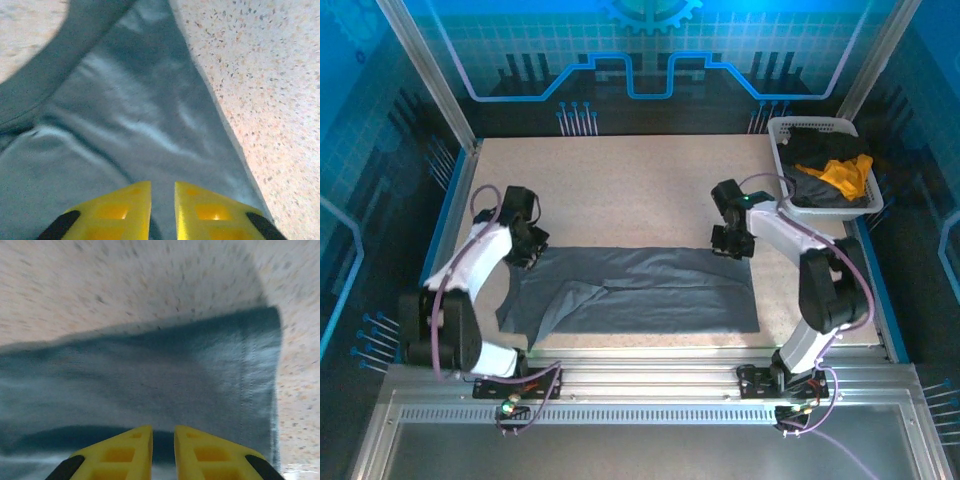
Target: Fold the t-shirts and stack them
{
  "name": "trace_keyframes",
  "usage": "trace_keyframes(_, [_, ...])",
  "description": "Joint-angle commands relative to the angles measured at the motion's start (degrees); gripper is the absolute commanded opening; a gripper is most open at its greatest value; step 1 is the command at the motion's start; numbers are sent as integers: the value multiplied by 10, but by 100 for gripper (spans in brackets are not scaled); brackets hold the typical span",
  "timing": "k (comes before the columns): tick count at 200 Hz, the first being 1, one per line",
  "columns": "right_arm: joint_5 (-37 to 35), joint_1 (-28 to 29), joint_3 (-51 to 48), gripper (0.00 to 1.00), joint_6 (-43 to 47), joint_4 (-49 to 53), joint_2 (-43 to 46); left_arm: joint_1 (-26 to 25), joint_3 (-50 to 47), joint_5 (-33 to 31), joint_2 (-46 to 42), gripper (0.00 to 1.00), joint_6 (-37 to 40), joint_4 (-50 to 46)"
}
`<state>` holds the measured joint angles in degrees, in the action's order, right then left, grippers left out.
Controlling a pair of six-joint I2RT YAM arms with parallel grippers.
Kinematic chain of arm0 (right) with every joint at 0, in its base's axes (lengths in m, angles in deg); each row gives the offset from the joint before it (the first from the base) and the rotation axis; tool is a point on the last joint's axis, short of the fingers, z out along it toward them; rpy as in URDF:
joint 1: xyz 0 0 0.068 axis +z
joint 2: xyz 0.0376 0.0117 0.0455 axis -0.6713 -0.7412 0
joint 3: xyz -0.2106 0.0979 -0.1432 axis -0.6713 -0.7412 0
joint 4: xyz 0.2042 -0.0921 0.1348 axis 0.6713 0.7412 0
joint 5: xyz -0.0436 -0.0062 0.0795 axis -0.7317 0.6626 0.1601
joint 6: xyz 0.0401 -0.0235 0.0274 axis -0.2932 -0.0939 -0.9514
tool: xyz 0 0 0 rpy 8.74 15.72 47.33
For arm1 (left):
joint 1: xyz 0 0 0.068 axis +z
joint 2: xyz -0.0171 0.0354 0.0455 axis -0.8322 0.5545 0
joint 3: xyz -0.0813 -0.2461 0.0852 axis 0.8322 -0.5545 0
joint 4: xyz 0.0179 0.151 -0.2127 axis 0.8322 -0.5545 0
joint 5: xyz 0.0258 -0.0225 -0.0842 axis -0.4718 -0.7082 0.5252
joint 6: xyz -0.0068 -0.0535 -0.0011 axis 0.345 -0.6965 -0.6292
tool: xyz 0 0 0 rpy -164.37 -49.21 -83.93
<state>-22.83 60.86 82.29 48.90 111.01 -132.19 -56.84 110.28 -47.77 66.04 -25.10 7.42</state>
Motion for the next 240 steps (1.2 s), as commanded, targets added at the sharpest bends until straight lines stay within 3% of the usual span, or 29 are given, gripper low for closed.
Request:
trace_keyframes(1, [40, -24, 14, 19, -17, 33, -56, 24, 36, 47, 75, 18, 29, 17])
trace_keyframes(68, [98, -95, 202, 21, 12, 110, -238, 62, 108, 123, 257, 13, 47, 19])
trace_keyframes(112, [111, -131, 440, 22, 46, 159, -386, 92, 291, 151, 386, 13, 95, 13])
trace_keyframes(137, [87, -127, 552, 25, 75, 196, -415, 95, 357, 158, 393, 17, 121, 28])
trace_keyframes(171, [72, -101, 458, 27, 72, 147, -320, 63, 288, 120, 277, 26, 150, 54])
trace_keyframes(193, [88, -96, 350, 27, 53, 119, -274, 34, 204, 156, 214, 31, 157, 96])
trace_keyframes(240, [70, -108, 200, 27, 64, 80, -197, -6, 135, 197, 201, 39, 184, 122])
